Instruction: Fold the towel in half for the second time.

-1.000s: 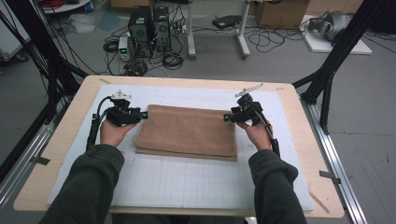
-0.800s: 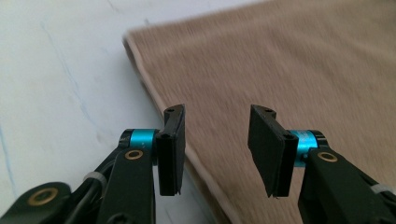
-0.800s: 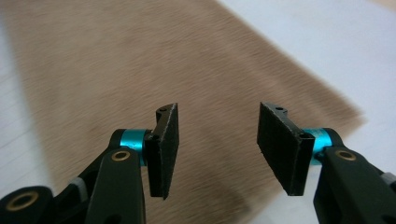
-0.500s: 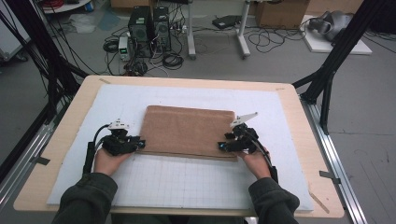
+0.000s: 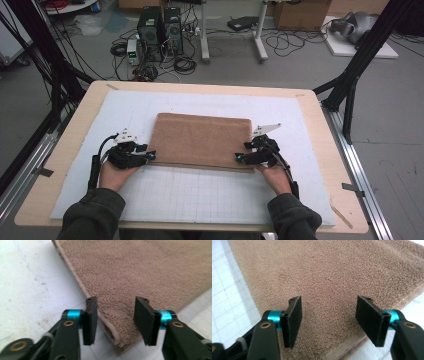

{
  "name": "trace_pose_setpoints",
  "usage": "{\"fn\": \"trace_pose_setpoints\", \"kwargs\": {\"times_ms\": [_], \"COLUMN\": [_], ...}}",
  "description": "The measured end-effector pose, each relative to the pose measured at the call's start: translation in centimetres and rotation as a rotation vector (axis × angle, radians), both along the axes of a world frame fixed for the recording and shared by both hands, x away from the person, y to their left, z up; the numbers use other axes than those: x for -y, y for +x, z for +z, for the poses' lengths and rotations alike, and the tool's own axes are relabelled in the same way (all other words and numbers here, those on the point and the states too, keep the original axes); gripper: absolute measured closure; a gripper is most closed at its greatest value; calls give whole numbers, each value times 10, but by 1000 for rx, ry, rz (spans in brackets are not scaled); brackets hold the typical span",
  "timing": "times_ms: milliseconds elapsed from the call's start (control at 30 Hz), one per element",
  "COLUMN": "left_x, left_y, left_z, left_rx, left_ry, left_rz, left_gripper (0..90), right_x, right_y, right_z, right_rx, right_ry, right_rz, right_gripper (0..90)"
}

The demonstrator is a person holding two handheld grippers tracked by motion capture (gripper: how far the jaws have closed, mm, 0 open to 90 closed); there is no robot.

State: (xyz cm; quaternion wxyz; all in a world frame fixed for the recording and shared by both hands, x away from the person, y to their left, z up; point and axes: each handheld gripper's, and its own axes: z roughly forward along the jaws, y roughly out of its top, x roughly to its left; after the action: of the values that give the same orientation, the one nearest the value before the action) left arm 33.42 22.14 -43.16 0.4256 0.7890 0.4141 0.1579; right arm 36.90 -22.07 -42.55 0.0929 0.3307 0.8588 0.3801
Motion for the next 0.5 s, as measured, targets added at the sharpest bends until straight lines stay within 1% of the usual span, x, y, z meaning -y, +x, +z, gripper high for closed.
{"fn": "trace_pose_setpoints", "kwargs": {"times_ms": [67,167,200,233,267,300,367,433,500], "left_x": [1,2,2,1,2,1,1,0,-1], "left_y": [-2,-6,-7,-8,-10,-11,-14,-17,-20], "left_z": [2,4,4,5,6,7,9,11,13], "left_rx": [-1,17,19,21,24,26,32,45,49], "left_ry": [-3,15,8,11,5,8,1,-2,-8], "left_rz": [-13,-36,-34,-42,-44,-50,-51,-56,-58], "left_gripper": [460,407,381,363,350,340,322,320,318], "right_x": [0,1,1,1,2,3,4,6,8], "right_y": [-2,-6,-8,-9,-10,-12,-16,-19,-22], "right_z": [3,7,8,9,11,12,14,16,17], "right_rx": [13,21,21,21,28,27,29,32,36], "right_ry": [7,14,18,26,32,37,38,37,36], "right_rz": [-6,-10,-15,-17,-13,-16,-20,-19,-19], "right_gripper": [327,285,265,255,247,238,217,215,208]}}
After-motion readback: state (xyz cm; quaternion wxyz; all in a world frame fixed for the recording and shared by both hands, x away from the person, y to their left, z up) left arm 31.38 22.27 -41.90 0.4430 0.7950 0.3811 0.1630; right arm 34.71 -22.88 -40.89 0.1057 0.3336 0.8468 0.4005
